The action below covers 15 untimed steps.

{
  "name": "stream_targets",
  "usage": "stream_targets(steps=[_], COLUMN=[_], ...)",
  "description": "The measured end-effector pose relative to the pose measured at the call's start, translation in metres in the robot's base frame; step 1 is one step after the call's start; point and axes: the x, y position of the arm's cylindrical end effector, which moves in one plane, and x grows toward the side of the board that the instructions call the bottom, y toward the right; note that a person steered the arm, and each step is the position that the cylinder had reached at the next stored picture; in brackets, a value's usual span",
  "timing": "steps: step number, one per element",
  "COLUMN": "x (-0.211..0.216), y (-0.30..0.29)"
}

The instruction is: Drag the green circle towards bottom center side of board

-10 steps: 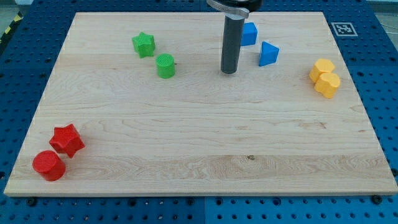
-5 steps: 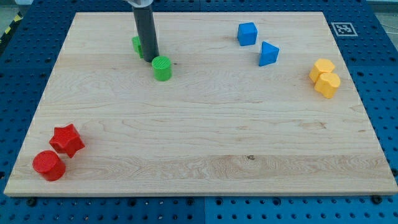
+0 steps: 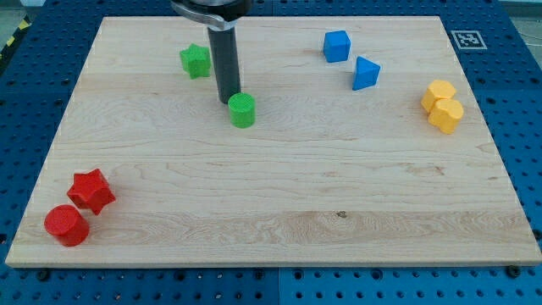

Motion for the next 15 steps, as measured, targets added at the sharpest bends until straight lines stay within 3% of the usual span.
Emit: stream_targets(steps=[7, 10, 12, 14, 15], x=[0.026, 0.090, 0.101, 0.144, 0.157], y=[0.031, 0.062, 0.024, 0.091, 0.083])
